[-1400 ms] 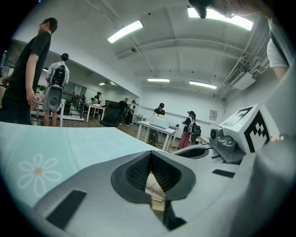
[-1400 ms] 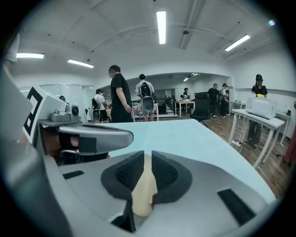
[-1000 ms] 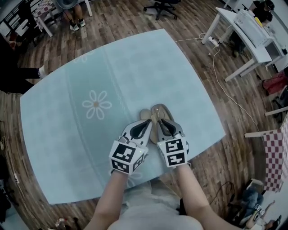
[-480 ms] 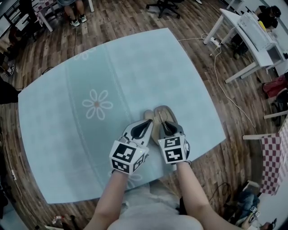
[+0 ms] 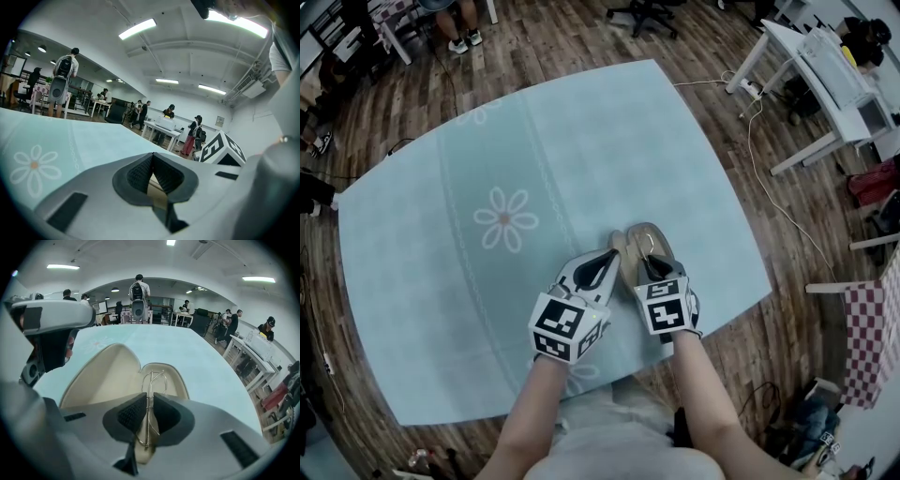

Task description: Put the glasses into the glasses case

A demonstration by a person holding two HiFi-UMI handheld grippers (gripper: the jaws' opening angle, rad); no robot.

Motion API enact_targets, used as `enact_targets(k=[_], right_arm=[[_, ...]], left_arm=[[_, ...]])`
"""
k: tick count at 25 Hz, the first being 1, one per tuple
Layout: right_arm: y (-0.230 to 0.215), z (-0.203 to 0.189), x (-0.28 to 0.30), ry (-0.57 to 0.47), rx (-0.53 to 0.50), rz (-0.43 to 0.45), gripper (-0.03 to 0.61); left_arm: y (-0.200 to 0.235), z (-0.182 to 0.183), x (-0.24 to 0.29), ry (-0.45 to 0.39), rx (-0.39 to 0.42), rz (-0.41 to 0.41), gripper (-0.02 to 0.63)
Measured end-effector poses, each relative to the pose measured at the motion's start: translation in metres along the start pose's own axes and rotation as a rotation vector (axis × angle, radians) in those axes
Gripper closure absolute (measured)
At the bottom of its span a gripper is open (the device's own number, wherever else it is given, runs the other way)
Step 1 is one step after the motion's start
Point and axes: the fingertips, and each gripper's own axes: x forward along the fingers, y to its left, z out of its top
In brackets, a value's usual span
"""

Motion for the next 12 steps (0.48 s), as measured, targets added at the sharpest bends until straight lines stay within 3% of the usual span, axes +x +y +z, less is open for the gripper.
enact_targets(k=[12], right_arm=[[-0.0005,0.0023,-0.0001,0.005,-0.081,-0.059,0.566]], left_arm=[[-0.0007,0.0015,-0.0043,-0.009,0.002,0.015,0.604]])
